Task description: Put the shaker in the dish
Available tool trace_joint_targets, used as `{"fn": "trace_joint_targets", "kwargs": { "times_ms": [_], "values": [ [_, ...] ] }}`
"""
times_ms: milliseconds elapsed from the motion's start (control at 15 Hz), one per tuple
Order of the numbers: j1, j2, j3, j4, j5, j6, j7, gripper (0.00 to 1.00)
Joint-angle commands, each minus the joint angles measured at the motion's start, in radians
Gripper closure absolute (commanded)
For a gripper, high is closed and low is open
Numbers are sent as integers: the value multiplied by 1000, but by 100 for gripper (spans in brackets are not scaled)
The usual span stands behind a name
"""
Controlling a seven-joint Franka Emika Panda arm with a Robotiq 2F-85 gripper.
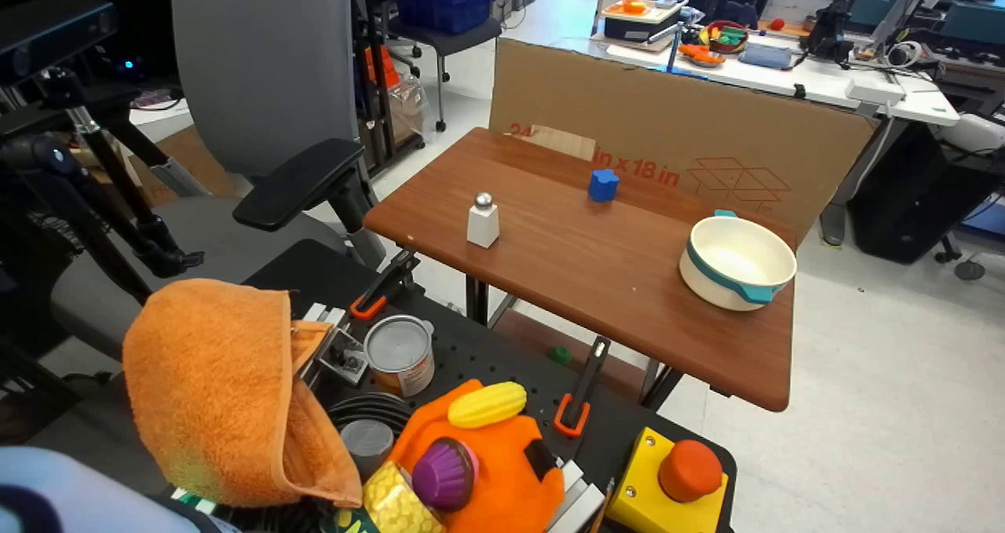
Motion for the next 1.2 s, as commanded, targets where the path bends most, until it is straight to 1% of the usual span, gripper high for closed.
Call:
{"fn": "trace_joint_targets", "kwargs": {
  "times_ms": [0,333,467,600,733,800,933,1133],
  "values": [
    [5,0,-4,2,-3,-3,2,0],
    [5,0,-4,2,-3,-3,2,0],
    [-27,51,35,9,-42,23,86,0],
    [-37,136,74,18,-82,51,172,0],
    [-22,239,97,41,-90,88,236,0],
    [-1,306,101,59,-63,115,250,0],
    [30,424,115,82,-43,164,269,0],
    [86,599,122,138,-39,206,264,0]
  ]
}}
